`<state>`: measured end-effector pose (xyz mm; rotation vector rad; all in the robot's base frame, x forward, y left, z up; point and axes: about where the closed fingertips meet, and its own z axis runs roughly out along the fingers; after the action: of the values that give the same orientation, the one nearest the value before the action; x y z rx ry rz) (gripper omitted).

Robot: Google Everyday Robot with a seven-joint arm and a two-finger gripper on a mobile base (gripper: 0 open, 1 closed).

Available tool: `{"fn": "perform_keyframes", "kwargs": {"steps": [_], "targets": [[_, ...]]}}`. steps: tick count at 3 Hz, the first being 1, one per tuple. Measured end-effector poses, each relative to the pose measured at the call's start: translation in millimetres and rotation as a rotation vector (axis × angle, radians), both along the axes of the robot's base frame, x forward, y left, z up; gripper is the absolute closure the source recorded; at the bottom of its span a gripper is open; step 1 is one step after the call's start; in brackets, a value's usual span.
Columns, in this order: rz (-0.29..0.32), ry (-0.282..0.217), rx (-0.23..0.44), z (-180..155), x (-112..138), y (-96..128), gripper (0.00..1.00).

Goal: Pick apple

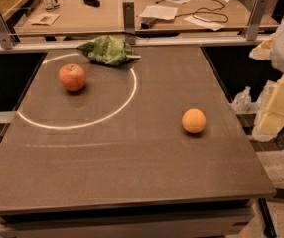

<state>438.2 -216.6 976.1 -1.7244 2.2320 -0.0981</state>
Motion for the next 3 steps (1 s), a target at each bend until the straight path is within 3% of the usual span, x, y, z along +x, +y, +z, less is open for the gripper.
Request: {"fn": "perform_keyframes", "kwargs": {"steps": [1,2,3], "targets": [[-0.004,0.000,0.004,-0.6,1.3,1.6,0.00],[-0.022,-0.011,0.091,1.2,14.7,11.5,0.00],[-0.004,-0.071,0.198,17.0,41.1,31.6,0.00]]}}
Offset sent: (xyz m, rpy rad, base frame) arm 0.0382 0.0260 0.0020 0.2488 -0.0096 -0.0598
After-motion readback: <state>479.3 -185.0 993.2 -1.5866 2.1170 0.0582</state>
